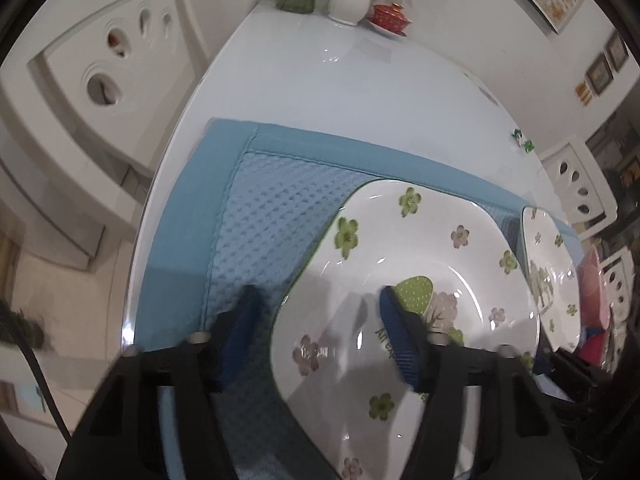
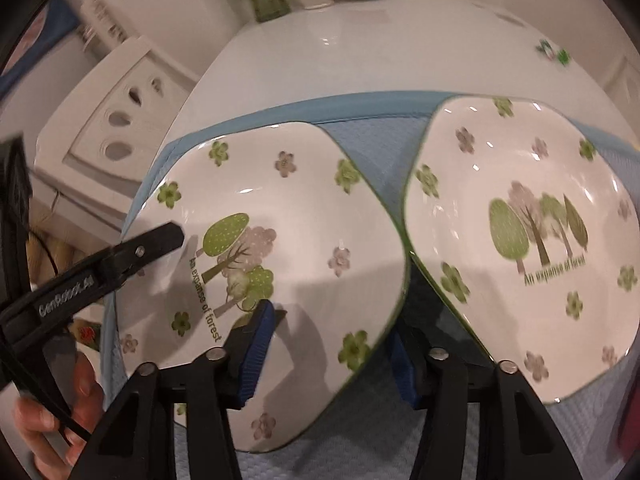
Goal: Organize plates and bowls
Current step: 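Grasp the rim of the hexagonal forest dish with the right gripper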
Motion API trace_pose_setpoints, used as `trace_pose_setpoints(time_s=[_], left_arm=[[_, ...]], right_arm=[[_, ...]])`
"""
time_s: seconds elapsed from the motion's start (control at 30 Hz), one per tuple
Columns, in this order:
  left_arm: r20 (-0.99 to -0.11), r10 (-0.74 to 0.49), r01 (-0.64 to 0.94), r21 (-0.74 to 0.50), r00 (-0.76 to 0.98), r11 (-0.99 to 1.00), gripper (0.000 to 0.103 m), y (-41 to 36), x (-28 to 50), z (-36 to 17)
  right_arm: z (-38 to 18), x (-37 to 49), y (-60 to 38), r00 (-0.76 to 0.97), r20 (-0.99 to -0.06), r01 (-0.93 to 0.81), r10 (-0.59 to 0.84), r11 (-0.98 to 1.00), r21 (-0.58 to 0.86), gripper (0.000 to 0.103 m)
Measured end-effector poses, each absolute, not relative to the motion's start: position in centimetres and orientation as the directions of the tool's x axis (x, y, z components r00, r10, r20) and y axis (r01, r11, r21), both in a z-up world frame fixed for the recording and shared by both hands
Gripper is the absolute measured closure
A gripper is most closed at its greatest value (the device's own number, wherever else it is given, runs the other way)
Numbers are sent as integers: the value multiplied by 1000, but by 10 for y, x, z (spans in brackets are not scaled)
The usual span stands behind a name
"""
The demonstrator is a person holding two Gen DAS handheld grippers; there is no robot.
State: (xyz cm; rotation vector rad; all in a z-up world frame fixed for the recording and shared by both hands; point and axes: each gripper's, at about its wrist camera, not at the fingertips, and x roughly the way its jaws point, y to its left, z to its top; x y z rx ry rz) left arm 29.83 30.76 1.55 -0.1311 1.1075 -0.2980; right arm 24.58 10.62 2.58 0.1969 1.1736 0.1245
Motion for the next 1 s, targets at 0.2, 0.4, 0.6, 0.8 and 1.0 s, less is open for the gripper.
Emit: trace_pose_setpoints(time_s=[0.2, 0.4, 0.6, 0.8, 1.0], left_arm=[[-856, -274, 205, -201, 438, 958, 63, 305, 289, 19], [-853, -276, 216, -197, 444, 956, 63, 312, 270, 23], [-854, -274, 144, -234, 443, 961, 69, 341, 277, 20], [-861, -261, 186, -198, 436, 962, 70, 335, 283, 21], [-859, -239, 205, -161, 452, 965, 60, 321, 292, 16]], right_arm=[[29, 239, 108, 405, -895, -81, 190, 982, 172, 61], [34, 219, 114, 438, -886, -202, 151, 977, 66, 62], [37, 207, 127, 401, -885, -290, 238, 949, 123, 62], [24, 224, 105, 358, -889, -204, 286, 953, 224, 61], [19, 250, 103, 400, -878, -183, 264, 961, 205, 61]])
